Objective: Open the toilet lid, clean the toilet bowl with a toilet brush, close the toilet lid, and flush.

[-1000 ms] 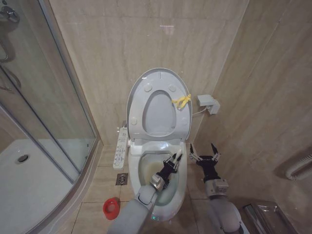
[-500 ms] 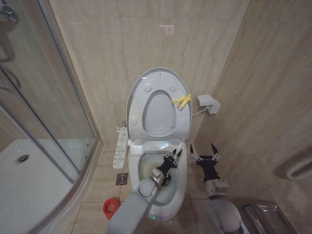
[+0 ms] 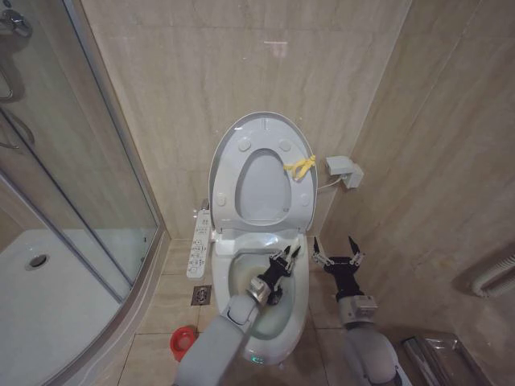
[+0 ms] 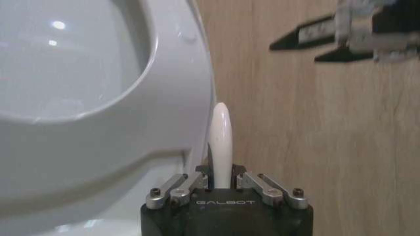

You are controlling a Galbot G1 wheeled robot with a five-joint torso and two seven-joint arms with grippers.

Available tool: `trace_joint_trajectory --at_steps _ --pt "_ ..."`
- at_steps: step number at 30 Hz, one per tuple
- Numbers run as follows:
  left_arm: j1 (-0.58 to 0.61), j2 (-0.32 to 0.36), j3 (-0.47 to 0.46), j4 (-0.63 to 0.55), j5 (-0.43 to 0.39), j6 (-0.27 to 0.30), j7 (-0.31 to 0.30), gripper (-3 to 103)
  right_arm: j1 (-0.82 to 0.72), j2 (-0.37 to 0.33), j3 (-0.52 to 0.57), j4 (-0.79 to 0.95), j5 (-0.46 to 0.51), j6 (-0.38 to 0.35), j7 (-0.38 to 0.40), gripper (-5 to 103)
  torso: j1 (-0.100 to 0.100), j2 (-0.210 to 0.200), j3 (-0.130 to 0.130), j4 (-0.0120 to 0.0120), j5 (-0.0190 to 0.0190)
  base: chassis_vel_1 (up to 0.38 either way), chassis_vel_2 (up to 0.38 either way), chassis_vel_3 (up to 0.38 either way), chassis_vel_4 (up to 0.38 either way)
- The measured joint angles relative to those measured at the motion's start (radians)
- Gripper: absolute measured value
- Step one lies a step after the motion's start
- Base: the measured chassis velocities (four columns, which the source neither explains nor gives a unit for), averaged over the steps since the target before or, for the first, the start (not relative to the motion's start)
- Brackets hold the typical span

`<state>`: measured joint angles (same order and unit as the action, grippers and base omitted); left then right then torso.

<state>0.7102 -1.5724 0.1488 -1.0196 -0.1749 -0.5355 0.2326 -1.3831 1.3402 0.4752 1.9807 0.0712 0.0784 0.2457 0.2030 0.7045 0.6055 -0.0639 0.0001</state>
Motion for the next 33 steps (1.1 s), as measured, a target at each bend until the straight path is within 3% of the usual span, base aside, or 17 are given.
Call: trace_joint_trajectory --at_steps 8,15,24,26,33 --pt "-0.025 -0.021 -0.002 0.011 0.004 -0.004 0.006 19 0.000 0.000 0.000 0.000 0.000 0.000 0.000 100 0.000 0.000 0.000 -0.0003 0.0000 0.000 0.000 0.000 0.000" --pt "0.040 0.015 -0.025 -0.025 0.017 -0.019 0.017 19 0.000 0.000 0.000 0.000 0.000 0.000 0.000 100 0.000 0.000 0.000 -0.0003 -0.0003 0.000 0.000 0.000 0.000" --pt "0.203 0.131 -0.137 -0.191 0.041 -0.026 -0.012 19 0.000 0.000 0.000 0.000 0.000 0.000 0.000 100 0.000 0.000 0.000 0.0000 -0.0003 0.000 0.000 0.000 0.000" --pt "0.270 0.182 -0.149 -0.264 0.023 -0.006 -0.040 19 0.000 0.000 0.000 0.000 0.000 0.000 0.000 100 0.000 0.000 0.000 -0.0002 -0.0004 0.000 0.000 0.000 0.000" --pt "0.389 0.248 -0.208 -0.369 0.006 -0.007 -0.047 19 0.000 0.000 0.000 0.000 0.000 0.000 0.000 100 0.000 0.000 0.000 -0.0003 -0.0004 0.000 0.000 0.000 0.000"
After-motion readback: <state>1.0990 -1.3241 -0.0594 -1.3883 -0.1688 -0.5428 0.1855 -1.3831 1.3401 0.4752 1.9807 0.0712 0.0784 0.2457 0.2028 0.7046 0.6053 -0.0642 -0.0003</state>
